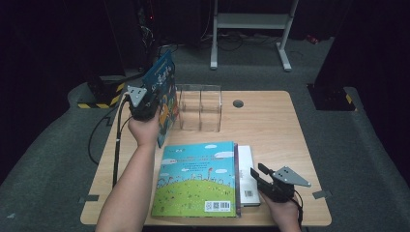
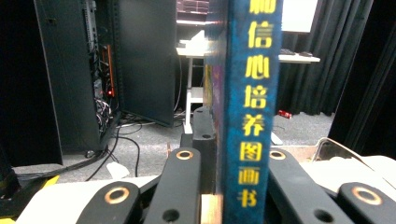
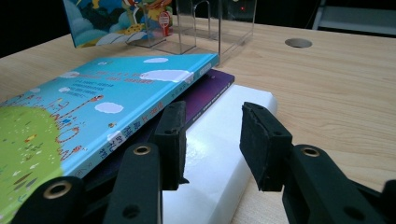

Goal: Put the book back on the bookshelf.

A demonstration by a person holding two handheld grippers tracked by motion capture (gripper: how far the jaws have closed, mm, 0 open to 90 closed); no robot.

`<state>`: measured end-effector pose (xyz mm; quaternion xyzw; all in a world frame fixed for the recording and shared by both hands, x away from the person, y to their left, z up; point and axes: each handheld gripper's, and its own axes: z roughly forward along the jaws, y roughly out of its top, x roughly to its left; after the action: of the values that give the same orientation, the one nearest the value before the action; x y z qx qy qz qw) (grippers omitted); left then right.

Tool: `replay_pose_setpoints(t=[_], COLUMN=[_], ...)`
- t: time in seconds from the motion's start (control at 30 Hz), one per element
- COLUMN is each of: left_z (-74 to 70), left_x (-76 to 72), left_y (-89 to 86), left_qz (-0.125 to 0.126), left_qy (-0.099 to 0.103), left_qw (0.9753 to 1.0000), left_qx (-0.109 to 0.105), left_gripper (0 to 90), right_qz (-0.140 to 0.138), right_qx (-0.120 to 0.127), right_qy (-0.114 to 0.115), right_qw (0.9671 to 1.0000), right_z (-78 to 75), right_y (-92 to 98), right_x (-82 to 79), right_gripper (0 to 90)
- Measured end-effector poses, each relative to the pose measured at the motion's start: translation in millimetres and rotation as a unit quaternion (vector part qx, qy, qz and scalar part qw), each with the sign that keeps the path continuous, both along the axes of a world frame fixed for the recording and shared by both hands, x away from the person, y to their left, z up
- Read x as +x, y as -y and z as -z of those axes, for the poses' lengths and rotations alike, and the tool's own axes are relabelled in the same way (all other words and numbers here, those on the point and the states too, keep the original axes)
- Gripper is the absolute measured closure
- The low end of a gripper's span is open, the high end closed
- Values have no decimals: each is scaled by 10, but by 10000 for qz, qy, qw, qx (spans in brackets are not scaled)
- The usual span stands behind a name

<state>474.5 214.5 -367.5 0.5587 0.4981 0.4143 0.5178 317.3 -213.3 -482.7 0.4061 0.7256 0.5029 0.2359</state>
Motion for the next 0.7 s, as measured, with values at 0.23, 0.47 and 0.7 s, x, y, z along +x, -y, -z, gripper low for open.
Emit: replay_pose_setpoints(t=[0.23, 0.47, 0.7], left_z=[44, 41, 42], left_x=[-113, -220, -301], left_y=[-57, -158, -212], left_qz=[50, 187, 229], left_qy=[-124, -402, -584], left_qw=[9999, 9990, 9980], left_qx=[-23, -22, -5], left_gripper=[825, 820, 814], right_qz=[-13, -40, -80], right_qx=[5, -3, -18], right_qy=[-18, 12, 37], right_qw=[10000, 10000, 10000], right_z=[1, -13, -25], right_y=[-7, -19, -51], right_x=[-3, -20, -41], right_gripper=[607, 606, 605])
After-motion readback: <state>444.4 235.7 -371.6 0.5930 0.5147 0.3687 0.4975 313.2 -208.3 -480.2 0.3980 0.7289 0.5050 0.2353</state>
